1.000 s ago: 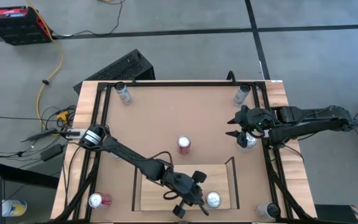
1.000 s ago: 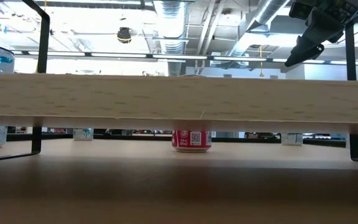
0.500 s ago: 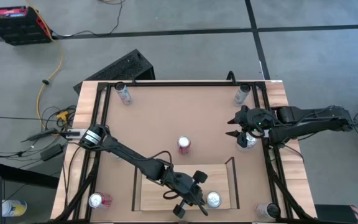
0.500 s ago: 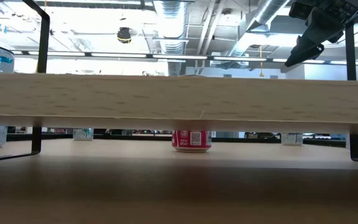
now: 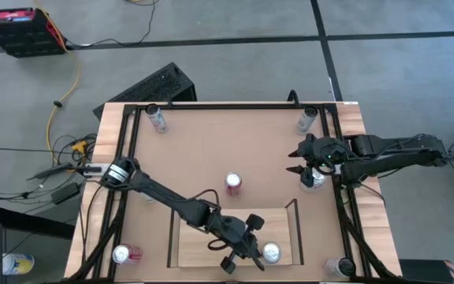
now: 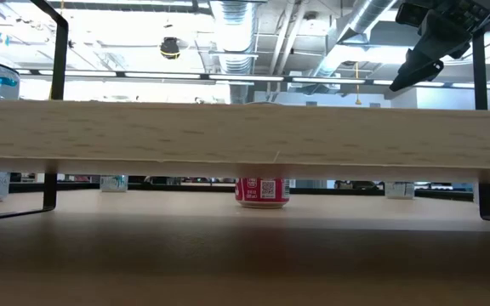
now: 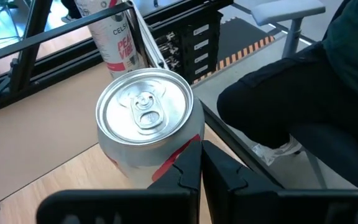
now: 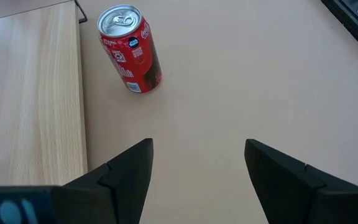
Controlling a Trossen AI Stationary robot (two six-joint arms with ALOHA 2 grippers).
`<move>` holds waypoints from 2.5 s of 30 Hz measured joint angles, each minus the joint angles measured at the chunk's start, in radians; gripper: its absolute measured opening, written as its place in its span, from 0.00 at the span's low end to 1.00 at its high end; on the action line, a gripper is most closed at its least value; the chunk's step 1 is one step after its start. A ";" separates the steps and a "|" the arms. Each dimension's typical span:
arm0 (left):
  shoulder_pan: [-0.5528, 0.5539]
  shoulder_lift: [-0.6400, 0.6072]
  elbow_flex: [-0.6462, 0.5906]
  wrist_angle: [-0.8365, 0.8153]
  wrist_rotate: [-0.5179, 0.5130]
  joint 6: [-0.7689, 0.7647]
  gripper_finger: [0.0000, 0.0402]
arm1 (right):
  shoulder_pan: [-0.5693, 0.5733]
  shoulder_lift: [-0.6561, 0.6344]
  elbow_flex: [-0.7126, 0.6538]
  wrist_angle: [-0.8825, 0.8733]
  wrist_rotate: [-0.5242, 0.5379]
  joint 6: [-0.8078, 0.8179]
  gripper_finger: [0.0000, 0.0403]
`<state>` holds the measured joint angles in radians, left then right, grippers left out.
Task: Place canned beverage on shelf
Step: Put the top silver soda can on the shelf, then put the silver soda can aligned with the other silver soda can on the shelf
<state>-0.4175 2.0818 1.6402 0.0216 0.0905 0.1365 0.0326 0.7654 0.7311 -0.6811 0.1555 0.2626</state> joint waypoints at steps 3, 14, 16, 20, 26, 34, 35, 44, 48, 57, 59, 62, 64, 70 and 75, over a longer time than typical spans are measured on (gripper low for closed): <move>0.007 0.000 0.000 0.000 0.027 0.000 0.00 | 0.000 0.000 0.000 0.000 0.000 0.000 0.69; 0.007 0.020 0.000 0.035 0.055 -0.001 0.00 | 0.000 0.000 0.000 0.000 0.000 0.000 0.69; 0.007 0.043 0.000 0.062 0.092 -0.002 0.00 | 0.000 0.000 0.000 0.001 0.001 0.000 0.69; 0.007 0.051 0.000 0.060 0.103 0.003 0.00 | 0.000 0.000 0.001 0.000 0.000 0.000 0.69; 0.007 -0.005 0.000 0.036 0.076 0.017 0.00 | -0.001 0.000 0.001 -0.009 0.000 0.000 0.69; 0.008 -0.020 0.000 -0.031 0.039 0.020 0.00 | -0.001 0.000 0.001 -0.033 0.000 0.001 0.69; 0.008 -0.020 0.000 -0.032 0.038 0.020 0.00 | -0.001 0.000 0.001 -0.033 0.000 0.001 0.69; 0.013 -0.009 0.000 -0.018 0.027 0.039 0.00 | -0.001 0.000 0.001 -0.032 0.001 0.000 0.69; 0.016 0.003 0.000 0.004 0.033 0.052 0.00 | -0.001 0.000 0.001 -0.031 0.001 0.000 0.69; 0.025 0.014 0.000 0.006 0.036 0.054 0.00 | -0.001 0.000 0.001 -0.031 0.001 0.000 0.69; 0.025 0.014 0.000 0.002 0.036 0.058 0.00 | -0.001 0.000 0.001 -0.039 0.001 0.012 0.69; 0.025 0.005 0.000 -0.012 0.036 0.058 0.00 | -0.002 0.000 0.005 -0.088 0.001 0.051 0.69; 0.025 -0.010 0.000 -0.021 0.035 0.058 0.00 | -0.002 0.001 0.036 -0.180 0.001 0.078 0.69; 0.025 -0.111 0.000 -0.109 -0.032 0.106 0.00 | -0.001 0.006 0.172 -0.489 0.004 0.266 0.69; 0.027 -0.175 0.000 -0.185 -0.109 0.150 0.00 | 0.014 0.006 0.203 -0.665 0.006 0.427 0.69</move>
<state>-0.3908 1.9063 1.6398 -0.1634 -0.0189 0.2868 0.0466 0.7712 0.9344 -1.3457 0.1614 0.6892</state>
